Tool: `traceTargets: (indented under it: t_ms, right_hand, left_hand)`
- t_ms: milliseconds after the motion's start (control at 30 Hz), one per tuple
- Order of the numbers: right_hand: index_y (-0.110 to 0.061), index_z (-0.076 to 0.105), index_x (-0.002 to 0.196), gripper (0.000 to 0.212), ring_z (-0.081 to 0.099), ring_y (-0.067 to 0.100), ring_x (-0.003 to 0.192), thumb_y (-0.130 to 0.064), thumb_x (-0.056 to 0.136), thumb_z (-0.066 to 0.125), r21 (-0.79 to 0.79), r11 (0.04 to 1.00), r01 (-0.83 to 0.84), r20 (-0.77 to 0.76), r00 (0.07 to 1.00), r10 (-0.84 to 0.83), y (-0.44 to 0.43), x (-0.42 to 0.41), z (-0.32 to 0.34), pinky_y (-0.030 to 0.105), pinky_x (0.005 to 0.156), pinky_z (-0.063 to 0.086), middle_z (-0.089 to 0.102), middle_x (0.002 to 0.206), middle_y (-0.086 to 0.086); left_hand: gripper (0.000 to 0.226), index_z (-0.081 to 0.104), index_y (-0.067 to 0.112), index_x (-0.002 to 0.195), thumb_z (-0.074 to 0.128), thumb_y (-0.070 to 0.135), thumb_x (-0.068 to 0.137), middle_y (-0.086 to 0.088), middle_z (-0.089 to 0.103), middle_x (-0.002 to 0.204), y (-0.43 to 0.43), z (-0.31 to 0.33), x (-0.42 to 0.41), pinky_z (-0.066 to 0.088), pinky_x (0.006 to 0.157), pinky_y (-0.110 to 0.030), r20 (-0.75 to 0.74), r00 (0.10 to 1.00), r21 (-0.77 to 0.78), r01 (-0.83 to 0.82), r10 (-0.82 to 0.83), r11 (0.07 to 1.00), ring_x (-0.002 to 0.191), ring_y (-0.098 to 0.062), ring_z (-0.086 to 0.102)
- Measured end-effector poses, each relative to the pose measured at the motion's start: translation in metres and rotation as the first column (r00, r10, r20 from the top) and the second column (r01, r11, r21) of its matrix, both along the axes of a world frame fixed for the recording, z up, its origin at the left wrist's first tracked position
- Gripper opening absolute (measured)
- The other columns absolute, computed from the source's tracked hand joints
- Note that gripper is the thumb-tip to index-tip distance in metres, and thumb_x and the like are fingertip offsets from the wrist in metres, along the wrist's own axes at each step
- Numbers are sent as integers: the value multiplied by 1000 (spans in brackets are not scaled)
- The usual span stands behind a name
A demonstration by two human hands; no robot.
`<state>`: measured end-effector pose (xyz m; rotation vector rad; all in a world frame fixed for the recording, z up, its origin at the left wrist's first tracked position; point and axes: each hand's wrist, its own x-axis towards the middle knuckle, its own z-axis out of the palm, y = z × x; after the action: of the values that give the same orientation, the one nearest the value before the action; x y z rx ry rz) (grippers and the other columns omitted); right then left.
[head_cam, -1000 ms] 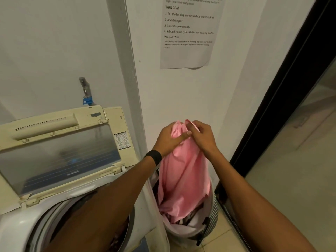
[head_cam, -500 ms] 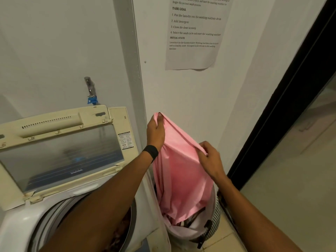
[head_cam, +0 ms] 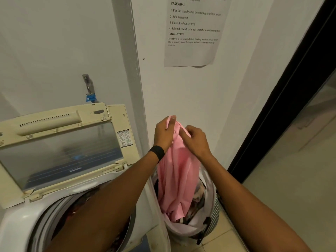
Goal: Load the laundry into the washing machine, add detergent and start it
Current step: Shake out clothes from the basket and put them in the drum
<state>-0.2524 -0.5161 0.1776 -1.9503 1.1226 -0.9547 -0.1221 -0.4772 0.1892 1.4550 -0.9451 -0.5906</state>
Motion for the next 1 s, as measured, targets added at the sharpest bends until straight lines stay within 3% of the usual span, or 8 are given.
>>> traceTargets:
  t_ms: [100,200,333,467,600,733,833,1000]
  right_hand:
    - [-17,59,95,41,59,14,68,-52,106,42,-60,997,-42,-162,986,31,14,-6,-26,34,64,47,64,79,-4]
    - [-24,54,114,19,63,23,80,-36,108,41,-70,996,-58,-283,958,36,19,-27,-51,37,69,51,67,94,-2]
    - [-26,58,109,10,59,11,90,-25,100,54,-101,994,37,-171,984,-54,8,-63,-58,36,77,51,62,104,-6]
    - [-24,70,92,11,63,11,72,-14,90,65,32,998,54,57,997,-55,-15,-59,-20,37,68,56,69,87,-9]
    - [-18,77,89,11,67,14,81,-8,88,73,163,986,-36,217,976,0,-26,-36,24,35,72,55,76,90,0]
    - [-7,73,88,7,67,14,79,-13,88,74,175,982,-65,277,961,14,-26,-16,43,32,72,54,74,90,10]
    - [-12,74,91,4,68,16,87,-15,91,71,100,992,-82,228,972,57,-24,-9,36,29,79,52,75,90,0]
    - [-20,68,107,12,64,0,88,-20,103,57,-73,997,10,119,993,-2,-15,-21,2,15,75,46,71,97,-14]
  left_hand:
    - [41,56,17,76,47,40,109,4,51,66,-3,6,5,39,59,-21,-22,995,25,-96,97,995,61,-9,48]
    - [49,42,19,67,43,44,109,2,39,58,-5,13,13,32,50,-22,-43,983,65,-176,179,982,49,-6,39]
    - [52,34,20,64,44,45,109,5,34,53,-3,12,26,30,48,-24,-60,969,36,-237,239,971,38,-3,35]
    - [50,45,16,76,52,58,102,-1,46,68,-2,5,28,38,65,-28,15,991,-77,-128,130,989,62,-11,46]
    - [78,57,20,124,60,82,77,4,68,115,7,9,26,49,82,-12,63,984,-49,169,-166,984,104,-2,66]
    - [63,59,25,134,82,49,80,7,69,122,10,8,14,49,87,-10,171,894,95,404,-415,910,111,-7,66]
    - [26,69,14,109,78,32,92,-1,73,100,5,3,8,52,82,-23,122,939,94,312,-322,945,96,-20,70]
    - [26,65,0,107,58,25,105,-21,70,104,-3,13,12,55,91,-40,110,962,77,242,-250,967,100,-32,68]
